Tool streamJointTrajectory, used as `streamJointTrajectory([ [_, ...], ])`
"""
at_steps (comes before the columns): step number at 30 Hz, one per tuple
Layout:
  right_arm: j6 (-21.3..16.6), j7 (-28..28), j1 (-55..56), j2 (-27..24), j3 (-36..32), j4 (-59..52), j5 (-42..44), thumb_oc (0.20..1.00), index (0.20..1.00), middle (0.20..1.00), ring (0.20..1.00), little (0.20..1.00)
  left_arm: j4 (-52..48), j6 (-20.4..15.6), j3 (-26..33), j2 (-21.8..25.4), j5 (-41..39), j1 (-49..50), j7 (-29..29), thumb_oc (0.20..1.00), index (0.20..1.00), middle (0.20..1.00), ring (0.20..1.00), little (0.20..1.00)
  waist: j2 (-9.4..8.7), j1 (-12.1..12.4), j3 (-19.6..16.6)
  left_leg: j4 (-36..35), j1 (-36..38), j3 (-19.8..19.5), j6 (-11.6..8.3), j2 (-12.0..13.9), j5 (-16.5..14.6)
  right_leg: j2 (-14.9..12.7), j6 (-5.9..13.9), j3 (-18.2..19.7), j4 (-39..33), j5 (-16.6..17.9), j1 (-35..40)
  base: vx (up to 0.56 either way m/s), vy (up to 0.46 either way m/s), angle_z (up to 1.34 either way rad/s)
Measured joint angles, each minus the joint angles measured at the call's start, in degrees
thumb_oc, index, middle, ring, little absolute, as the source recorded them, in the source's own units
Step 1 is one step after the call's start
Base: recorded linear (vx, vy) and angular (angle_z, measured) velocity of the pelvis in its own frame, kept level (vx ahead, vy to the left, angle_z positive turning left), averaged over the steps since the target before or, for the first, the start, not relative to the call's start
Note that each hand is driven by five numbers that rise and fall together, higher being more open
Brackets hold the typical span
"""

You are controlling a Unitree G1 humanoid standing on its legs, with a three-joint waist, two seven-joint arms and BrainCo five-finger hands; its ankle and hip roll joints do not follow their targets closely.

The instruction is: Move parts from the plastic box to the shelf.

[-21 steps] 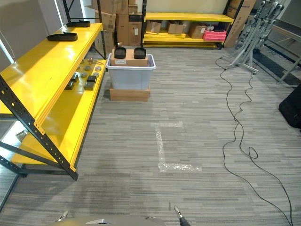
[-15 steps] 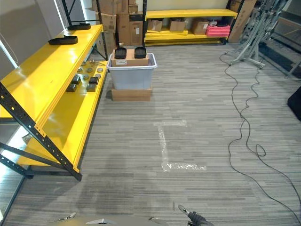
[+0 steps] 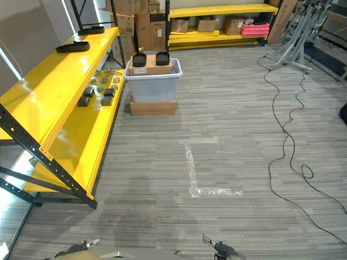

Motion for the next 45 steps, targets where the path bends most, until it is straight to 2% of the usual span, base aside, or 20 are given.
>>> streamJointTrajectory([
  [4,0.0,0.2,0.1,0.1,2.4,-0.3,-1.9,1.0,1.0,1.0,1.0,1.0,-0.1,0.0,-0.1,0.0,2.6,-0.4,1.0,1.0,1.0,1.0,1.0,1.0,0.88,-0.1,1.4,-0.1,1.1,-0.3,0.04,-0.2,0.0,0.0,0.09,-0.5,-1.2,0.7,1.8,0.01,0.009,0.05],
  [7,0.0,1.2,0.1,0.1,3.5,-0.3,-4.6,1.0,1.0,1.0,1.0,1.0,-0.1,-0.1,-0.5,0.0,5.0,-0.4,1.2,1.0,1.0,1.0,1.0,1.0,0.97,0.0,1.4,-0.1,1.2,-0.4,0.04,-0.2,0.0,0.0,0.09,-0.6,-1.6,0.9,2.1,0.0,0.001,0.01],
  [14,0.0,1.2,0.1,0.1,3.4,2.4,-6.8,1.0,1.0,1.0,1.0,1.0,0.1,-0.1,0.2,0.0,5.0,-0.4,1.8,1.0,1.0,1.0,1.0,1.0,0.94,0.5,2.0,-0.4,2.1,-0.8,0.04,-0.4,-0.2,0.0,0.55,-1.0,-2.3,0.8,3.5,0.01,0.001,0.03],
  [16,0.8,1.2,0.1,0.0,3.4,4.9,-6.9,1.0,1.0,1.0,1.0,1.0,0.3,-0.2,0.3,0.1,5.0,-0.3,1.9,1.0,1.0,1.0,1.0,1.0,0.78,0.8,1.7,-0.8,2.3,-1.5,-0.07,-0.5,-0.3,0.0,0.54,-1.6,-2.4,0.8,3.9,0.02,0.014,0.13],
  [20,1.3,1.3,0.2,0.3,4.0,3.1,-7.0,1.0,1.0,1.0,1.0,1.0,1.3,0.3,0.6,0.1,5.0,-0.2,0.9,1.0,1.0,1.0,1.0,1.0,0.67,0.5,1.1,-0.8,2.3,-1.4,0.12,-0.5,-0.1,-0.1,0.35,-1.6,-2.4,0.9,3.8,0.0,0.02,0.0],
  [25,1.2,1.0,0.1,0.2,3.5,2.1,-10.9,1.0,1.0,1.0,1.0,1.0,1.4,0.4,0.7,0.0,5.0,-0.3,0.8,1.0,1.0,1.0,1.0,1.0,0.36,0.3,0.6,-0.8,2.4,-1.4,0.15,-0.7,-0.1,-0.2,0.52,-1.5,-2.0,0.8,3.6,-0.02,0.073,-0.01],
  [32,1.7,1.1,-0.5,0.6,5.5,1.6,-11.4,1.0,1.0,1.0,1.0,1.0,1.4,0.4,0.5,-0.1,4.9,-1.3,0.7,1.0,1.0,1.0,1.0,1.0,-1.05,0.5,0.3,0.0,-0.3,-0.6,1.0,-1.9,-0.7,-2.1,1.02,-0.4,1.3,0.4,-0.6,-0.03,0.138,-0.07],
  [35,1.7,1.0,-0.9,1.1,5.7,1.8,-11.5,1.0,1.0,1.0,1.0,1.0,1.3,0.4,-0.1,0.4,5.0,-1.7,0.7,1.0,1.0,1.0,1.0,1.0,-2.1,0.6,0.4,-0.3,-0.6,-0.6,1.28,-2.6,-0.5,-2.9,1.76,-0.4,2.2,0.1,-1.6,-0.04,0.212,-0.01],
  [36,1.7,0.7,-3.2,0.8,6.1,1.2,-11.9,1.0,1.0,1.0,1.0,1.0,1.4,0.4,-1.3,0.4,5.0,-2.9,0.7,1.0,1.0,1.0,1.0,1.0,-2.06,0.1,1.7,-0.4,-1.0,-0.2,2.7,-2.9,0.8,-4.5,2.9,0.3,8.7,-1.1,-5.6,0.0,0.172,-0.08],
  [38,1.7,0.6,-4.6,1.7,7.6,0.2,-12.7,1.0,1.0,1.0,1.0,1.0,1.3,0.4,-1.7,1.1,5.0,-4.1,0.7,1.0,1.0,1.0,1.0,1.0,-2.42,-0.3,3.9,-1.2,-0.6,0.6,3.26,-3.3,1.3,-5.7,3.5,0.8,13.6,-1.0,-8.3,0.08,0.041,-0.23],
  [39,1.7,0.6,-6.2,2.5,9.2,-1.0,-13.7,1.0,1.0,1.0,1.0,1.0,1.7,0.4,-2.5,1.6,5.4,-4.4,0.6,1.0,1.0,1.0,1.0,1.0,-2.15,-0.3,5.4,-2.1,0.4,2.1,3.31,-2.6,1.7,-6.8,4.61,-0.4,17.3,-3.0,-10.3,0.13,-0.043,-0.39],
  [40,1.6,0.8,-6.4,3.2,10.0,-1.5,-13.6,1.0,1.0,1.0,1.0,1.0,2.1,0.4,-2.2,1.7,6.2,-4.4,0.6,1.0,1.0,1.0,1.0,1.0,-2.08,-0.3,5.7,-2.4,0.6,2.4,3.39,-2.6,1.1,-7.7,5.15,-1.7,16.7,-3.3,-10.5,0.14,-0.068,-0.31],
  [42,1.6,0.7,-6.1,4.4,10.3,-2.4,-13.8,1.0,1.0,1.0,1.0,1.0,2.4,0.8,-1.7,2.0,6.3,-3.9,0.7,1.0,1.0,1.0,1.0,1.0,-2.2,-0.7,5.7,-2.6,1.3,3.0,2.81,-2.8,0.3,-9.8,6.36,-2.2,13.9,-2.6,-10.9,0.13,-0.063,-0.26],
  [43,1.6,0.7,-6.2,5.0,10.3,-2.4,-14.4,1.0,1.0,1.0,1.0,1.0,2.4,0.8,-1.6,2.3,6.3,-3.3,0.7,1.0,1.0,1.0,1.0,1.0,-2.71,-0.2,5.5,-2.7,1.3,3.7,2.58,-2.6,0.1,-10.5,6.69,-1.8,11.5,-2.4,-11.3,0.14,-0.067,-0.36],
  [45,1.2,0.7,-6.1,5.5,10.2,-2.5,-15.4,1.0,1.0,1.0,1.0,1.0,2.5,1.1,-1.5,2.9,6.3,-3.1,0.7,1.0,1.0,1.0,1.0,1.0,-3.53,-0.7,5.3,-2.7,1.0,3.8,2.2,-2.4,-0.1,-10.3,7.59,-1.9,7.4,-1.2,-11.6,0.19,-0.086,-0.22],
])
